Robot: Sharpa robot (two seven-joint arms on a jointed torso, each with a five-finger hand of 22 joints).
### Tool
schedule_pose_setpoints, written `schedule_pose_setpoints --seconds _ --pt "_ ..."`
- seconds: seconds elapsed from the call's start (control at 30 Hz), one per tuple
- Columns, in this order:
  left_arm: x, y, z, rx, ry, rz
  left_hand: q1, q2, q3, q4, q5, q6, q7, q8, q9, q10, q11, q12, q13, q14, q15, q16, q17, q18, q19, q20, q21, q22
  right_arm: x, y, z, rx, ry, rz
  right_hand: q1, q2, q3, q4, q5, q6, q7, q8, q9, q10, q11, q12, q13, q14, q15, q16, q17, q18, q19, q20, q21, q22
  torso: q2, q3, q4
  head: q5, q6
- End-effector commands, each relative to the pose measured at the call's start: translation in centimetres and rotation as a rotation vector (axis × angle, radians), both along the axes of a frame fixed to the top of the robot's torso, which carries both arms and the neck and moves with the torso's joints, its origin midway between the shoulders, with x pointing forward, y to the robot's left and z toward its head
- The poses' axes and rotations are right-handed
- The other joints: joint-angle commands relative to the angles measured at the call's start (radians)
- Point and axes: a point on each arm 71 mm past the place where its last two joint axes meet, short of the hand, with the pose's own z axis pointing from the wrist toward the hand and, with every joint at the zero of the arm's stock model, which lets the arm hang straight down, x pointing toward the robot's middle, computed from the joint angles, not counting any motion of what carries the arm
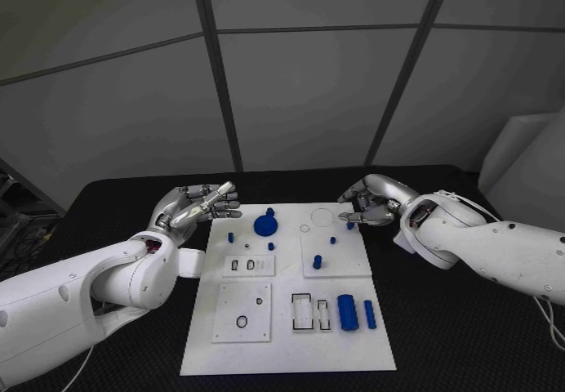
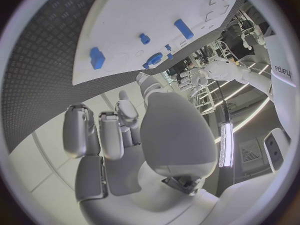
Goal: Assemble the parts on the task board
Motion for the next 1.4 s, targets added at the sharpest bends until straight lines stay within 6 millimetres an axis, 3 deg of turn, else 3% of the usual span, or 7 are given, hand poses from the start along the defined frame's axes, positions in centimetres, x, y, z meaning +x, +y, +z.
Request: schedule_pose_setpoints --seconds 0.03,0.07,0.3,0.57,0.97,1.4 --pt "0.0 -0.2 0.2 -0.003 -0.01 -0.015 -0.001 0.012 0.002 -0.006 -0.004 0.002 0.004 -0.004 -0.001 0.001 0.004 -0.004 -0.001 0.0 0.004 -0.006 0.001 0.049 0.004 0.002 0.006 0.0 -0.1 -0.4 -0.1 0.044 0.044 0.032 0.015 0.002 -0.001 -0.008 -0.006 0.004 0.0 0.0 -0.001 -0.009 -0.002 -0.005 -0.002 0.058 -0.004 -0.008 0.06 -0.004 -0.008 0.0 -0.007 0.018 0.0 0.004 -0.0042 -0.005 0.001" --pt "0.0 -0.2 0.2 -0.003 -0.01 -0.015 -0.001 0.012 0.002 -0.006 -0.004 0.002 0.004 -0.004 -0.001 0.001 0.004 -0.004 -0.001 0.0 0.004 -0.006 0.001 0.049 0.004 0.002 0.006 0.0 0.0 -0.7 -0.1 0.041 0.045 0.027 0.019 0.002 -0.002 -0.009 -0.006 0.003 0.0 -0.001 -0.001 -0.01 -0.002 -0.007 -0.003 0.058 -0.004 -0.008 0.06 -0.004 -0.009 0.0 -0.008 0.016 0.001 0.0054 -0.0043 -0.006 0.001" --pt "0.1 -0.3 0.1 -0.004 -0.01 -0.017 -0.001 0.012 0.002 -0.006 -0.004 0.002 0.004 -0.004 -0.001 0.001 0.004 -0.004 -0.001 0.0 0.004 -0.006 0.001 0.049 0.004 0.002 0.006 0.0 0.7 -2.0 -0.9 0.016 0.056 0.0 0.03 0.001 -0.01 -0.014 -0.008 -0.005 0.002 -0.005 -0.003 -0.013 0.0 -0.012 -0.008 0.058 -0.003 -0.009 0.059 -0.003 -0.011 0.0 -0.01 0.013 0.0 0.0021 -0.0017 -0.01 -0.002" --pt "0.1 -0.3 0.1 -0.004 -0.01 -0.016 0.0 0.012 0.002 -0.007 -0.004 0.002 0.003 -0.004 -0.001 0.002 0.003 -0.004 -0.001 0.0 0.004 -0.007 0.001 0.049 0.004 0.002 0.006 0.0 0.9 -2.6 -2.2 -0.008 0.084 -0.013 0.032 0.0 -0.013 -0.014 -0.009 -0.008 0.003 -0.006 -0.003 -0.014 0.0 -0.013 -0.008 0.058 -0.003 -0.008 0.061 -0.003 -0.012 0.0 -0.011 0.013 0.001 0.0018 -0.0045 -0.007 -0.006" --pt "0.2 -0.2 0.1 -0.003 -0.01 -0.014 0.0 0.012 0.002 -0.007 -0.004 0.002 0.003 -0.004 -0.001 0.002 0.003 -0.004 -0.001 0.0 0.004 -0.007 0.001 0.049 0.004 0.002 0.006 0.0 1.2 -2.4 -3.4 -0.029 0.108 -0.015 0.032 0.0 -0.013 -0.014 -0.009 -0.008 0.004 -0.006 -0.003 -0.014 0.001 -0.012 -0.008 0.058 -0.003 -0.008 0.061 -0.003 -0.012 0.001 -0.011 0.012 -0.001 0.0004 -0.0026 -0.009 -0.011" --pt "0.2 -0.2 0.0 -0.003 -0.01 -0.013 0.0 0.012 0.002 -0.007 -0.004 0.002 0.003 -0.004 -0.001 0.002 0.003 -0.004 -0.001 0.0 0.004 -0.007 0.001 0.049 0.004 0.002 0.006 0.0 1.7 -1.7 -3.9 -0.032 0.114 -0.013 0.054 0.027 -0.011 -0.02 -0.013 0.012 0.004 0.005 0.001 -0.004 0.001 0.0 0.005 0.06 -0.002 -0.005 0.067 -0.005 -0.007 0.002 -0.008 0.018 0.0 0.0001 -0.0026 -0.007 -0.015"
